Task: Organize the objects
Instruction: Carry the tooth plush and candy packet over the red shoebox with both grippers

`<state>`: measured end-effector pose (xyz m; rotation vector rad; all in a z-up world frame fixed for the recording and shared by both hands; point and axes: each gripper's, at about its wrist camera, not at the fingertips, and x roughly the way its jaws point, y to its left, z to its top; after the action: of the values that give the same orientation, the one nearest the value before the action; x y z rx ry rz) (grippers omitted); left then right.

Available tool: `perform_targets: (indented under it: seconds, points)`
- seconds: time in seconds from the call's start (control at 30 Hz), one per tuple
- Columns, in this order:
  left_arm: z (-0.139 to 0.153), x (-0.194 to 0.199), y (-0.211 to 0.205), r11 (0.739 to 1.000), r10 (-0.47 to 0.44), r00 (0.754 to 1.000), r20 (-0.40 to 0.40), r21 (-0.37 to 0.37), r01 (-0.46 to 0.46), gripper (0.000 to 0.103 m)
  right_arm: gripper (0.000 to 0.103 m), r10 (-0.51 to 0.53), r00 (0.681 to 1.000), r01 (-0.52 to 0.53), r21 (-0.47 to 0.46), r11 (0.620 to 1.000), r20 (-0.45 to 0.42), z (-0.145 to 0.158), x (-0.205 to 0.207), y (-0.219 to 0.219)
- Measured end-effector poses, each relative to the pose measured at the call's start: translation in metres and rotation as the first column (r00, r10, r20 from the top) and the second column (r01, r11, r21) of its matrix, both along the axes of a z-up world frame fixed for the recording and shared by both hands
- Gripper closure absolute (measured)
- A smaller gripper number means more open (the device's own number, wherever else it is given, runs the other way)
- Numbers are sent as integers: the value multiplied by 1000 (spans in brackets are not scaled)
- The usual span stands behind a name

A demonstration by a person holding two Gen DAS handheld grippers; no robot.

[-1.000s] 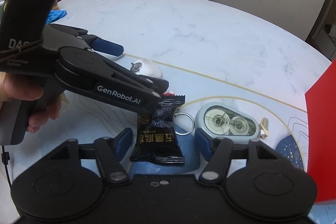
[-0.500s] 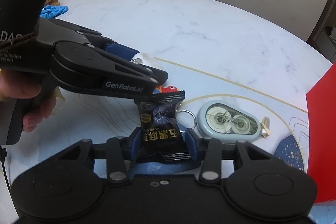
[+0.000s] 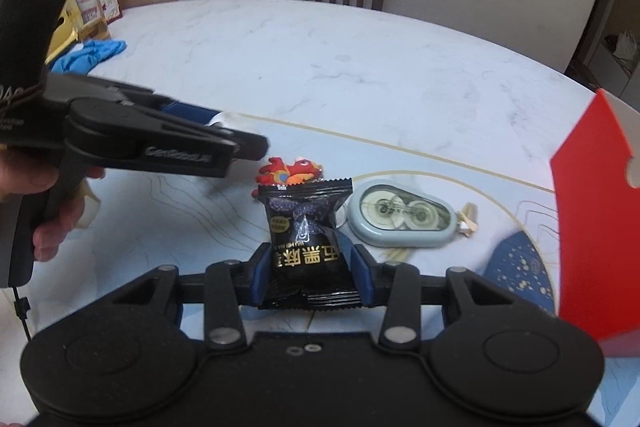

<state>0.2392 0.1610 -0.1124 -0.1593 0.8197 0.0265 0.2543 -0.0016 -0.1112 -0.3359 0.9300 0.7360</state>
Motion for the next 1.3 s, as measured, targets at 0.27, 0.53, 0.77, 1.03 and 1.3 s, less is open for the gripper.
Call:
perform_targets:
  seconds: [0.27,0.53,0.77,1.03,1.3]
  points:
    - [24,-26,-12,999,26,1000,1,-26,-26,51,62,-23,1000,22,53,998,12,26,-8,-24]
    - [48,-46,-38,998,11,1000,19,-55,-10,51,62,-34,999,32,83,996,24,47,-14,-56]
    - [69,-48,-71,998,-23,999,38,-53,25,51,62,-32,999,29,73,997,44,62,-19,-87]
    - [88,-40,-123,996,-70,996,58,-52,73,51,62,-47,998,42,108,993,42,76,-12,-134]
    - [96,-22,-175,992,-106,992,67,-56,110,51,62,-64,997,59,125,990,37,81,0,-183]
